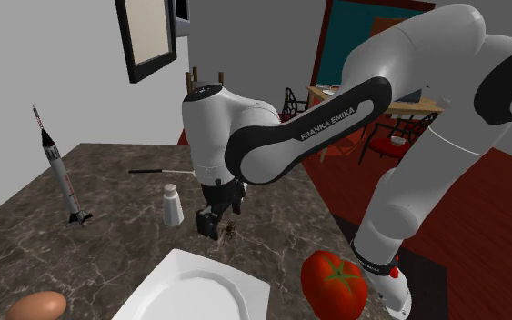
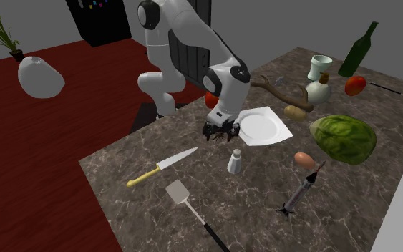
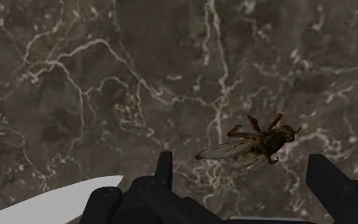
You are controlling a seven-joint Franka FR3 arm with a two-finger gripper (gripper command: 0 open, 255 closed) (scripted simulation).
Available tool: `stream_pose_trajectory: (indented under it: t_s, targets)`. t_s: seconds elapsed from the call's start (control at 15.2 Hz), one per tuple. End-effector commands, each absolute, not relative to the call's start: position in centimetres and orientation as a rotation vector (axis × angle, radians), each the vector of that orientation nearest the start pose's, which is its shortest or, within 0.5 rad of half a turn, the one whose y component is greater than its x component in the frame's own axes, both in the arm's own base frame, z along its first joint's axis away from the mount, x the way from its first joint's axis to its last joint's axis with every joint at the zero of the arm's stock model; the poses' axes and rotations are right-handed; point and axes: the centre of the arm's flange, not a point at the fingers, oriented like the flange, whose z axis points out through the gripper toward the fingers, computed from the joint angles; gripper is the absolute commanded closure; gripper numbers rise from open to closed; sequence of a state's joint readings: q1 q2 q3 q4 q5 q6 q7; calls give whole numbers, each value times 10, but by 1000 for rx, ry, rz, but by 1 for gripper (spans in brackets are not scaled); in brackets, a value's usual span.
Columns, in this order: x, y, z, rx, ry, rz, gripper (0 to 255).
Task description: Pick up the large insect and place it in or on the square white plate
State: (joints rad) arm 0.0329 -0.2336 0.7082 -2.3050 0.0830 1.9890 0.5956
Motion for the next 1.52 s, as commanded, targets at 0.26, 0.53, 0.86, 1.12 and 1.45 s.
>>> stream_pose_trajectory:
  t_s: [0.26, 0.53, 0.86, 1.12, 1.45]
  targets:
    - [337, 323, 399, -3280, -136, 95, 0]
    - [337, 323, 399, -3280, -136, 95, 255]
    - [337, 323, 399, -3280, -136, 95, 255]
    - [337, 323, 399, -3280, -136, 95, 255]
    - [337, 323, 425, -3280, -136, 95, 255]
